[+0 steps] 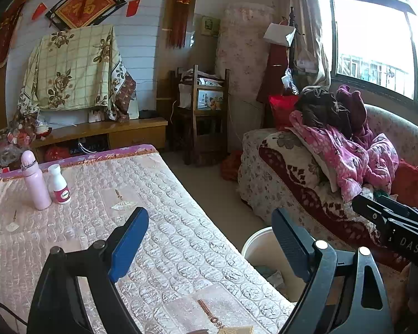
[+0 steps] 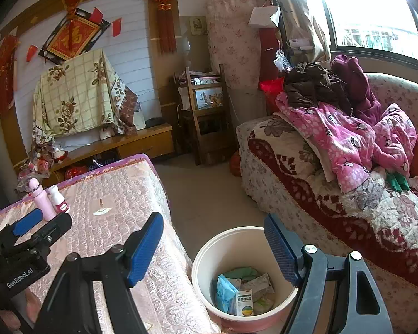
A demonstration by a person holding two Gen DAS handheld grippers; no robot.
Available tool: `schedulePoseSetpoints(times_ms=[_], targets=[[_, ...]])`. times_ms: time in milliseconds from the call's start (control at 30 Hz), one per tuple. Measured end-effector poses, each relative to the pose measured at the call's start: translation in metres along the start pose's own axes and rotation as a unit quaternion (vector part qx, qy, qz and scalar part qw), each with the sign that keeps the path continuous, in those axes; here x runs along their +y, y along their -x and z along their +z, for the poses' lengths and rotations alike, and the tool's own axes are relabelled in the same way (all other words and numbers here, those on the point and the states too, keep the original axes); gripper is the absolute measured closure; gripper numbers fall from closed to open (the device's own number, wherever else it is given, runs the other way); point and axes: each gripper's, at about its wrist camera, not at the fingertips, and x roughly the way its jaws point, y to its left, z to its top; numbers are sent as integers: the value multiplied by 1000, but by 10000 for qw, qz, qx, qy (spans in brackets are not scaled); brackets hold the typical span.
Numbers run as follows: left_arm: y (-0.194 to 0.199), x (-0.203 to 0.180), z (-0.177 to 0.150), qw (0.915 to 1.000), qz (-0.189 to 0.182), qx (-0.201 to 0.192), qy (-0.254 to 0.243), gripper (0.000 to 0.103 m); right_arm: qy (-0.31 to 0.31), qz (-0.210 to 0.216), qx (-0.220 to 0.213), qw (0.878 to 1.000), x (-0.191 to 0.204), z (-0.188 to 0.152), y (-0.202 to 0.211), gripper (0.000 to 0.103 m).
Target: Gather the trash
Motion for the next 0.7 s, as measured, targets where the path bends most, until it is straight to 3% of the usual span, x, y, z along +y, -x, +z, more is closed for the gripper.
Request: schedulePoseSetpoints(times_ms=[700], targets=[[-2,-1,-3,10000,39,28,17,13,41,19,71,10000,5,3,-6,25]])
